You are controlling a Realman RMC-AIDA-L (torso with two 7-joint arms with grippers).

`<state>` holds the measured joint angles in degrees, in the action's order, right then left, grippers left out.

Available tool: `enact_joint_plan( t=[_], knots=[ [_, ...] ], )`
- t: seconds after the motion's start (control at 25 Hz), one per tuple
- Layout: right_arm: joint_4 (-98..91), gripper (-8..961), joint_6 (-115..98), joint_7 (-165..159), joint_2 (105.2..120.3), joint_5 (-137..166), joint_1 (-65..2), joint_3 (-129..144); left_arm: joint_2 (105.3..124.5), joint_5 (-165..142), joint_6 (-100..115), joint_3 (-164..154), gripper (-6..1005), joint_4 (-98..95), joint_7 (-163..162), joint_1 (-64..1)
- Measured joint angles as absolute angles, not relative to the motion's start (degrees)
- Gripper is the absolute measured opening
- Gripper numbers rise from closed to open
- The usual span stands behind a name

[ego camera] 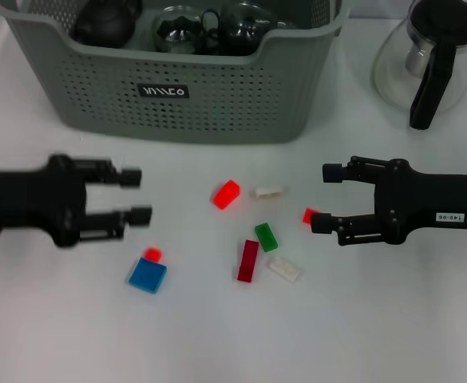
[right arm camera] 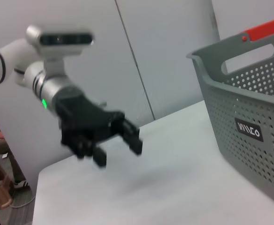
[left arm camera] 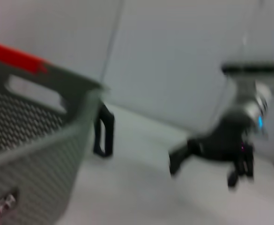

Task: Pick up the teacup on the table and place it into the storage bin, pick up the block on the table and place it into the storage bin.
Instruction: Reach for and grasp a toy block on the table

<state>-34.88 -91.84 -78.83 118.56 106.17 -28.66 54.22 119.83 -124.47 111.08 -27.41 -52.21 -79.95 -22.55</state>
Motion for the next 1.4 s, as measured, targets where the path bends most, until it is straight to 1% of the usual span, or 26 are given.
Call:
enact_joint_plan(
  t=[0.16,0.36,0.52,0.8,1.4],
  knots=[
    [-34.89,956,-91.84,-78.83,118.56,106.17,-28.6,54.23,121.43,-126.76,108.67,-27.76,585,-52.05,-70.61,-19.82],
    [-34.88,956,-91.85,-78.83,118.57,106.17,-28.57,54.23,122.18,-130.8,105.83,-27.81,582,-49.51,-61.6,-18.53],
    [-34.89,956,-91.84,-78.83,118.56,106.17,-28.56,54.18,123.13,-133.21,102.87,-27.85,582,-47.86,-56.93,-18.24],
    [-34.89,956,-91.84,-78.84,118.56,106.17,-28.56,54.14,123.93,-134.91,98.46,-28.01,581,-45.82,-51.05,-18.02],
    [-34.89,956,-91.84,-78.83,118.57,106.17,-28.52,54.14,124.24,-136.77,91.87,-28.12,588,-43.66,-49.18,-18.17]
  ],
)
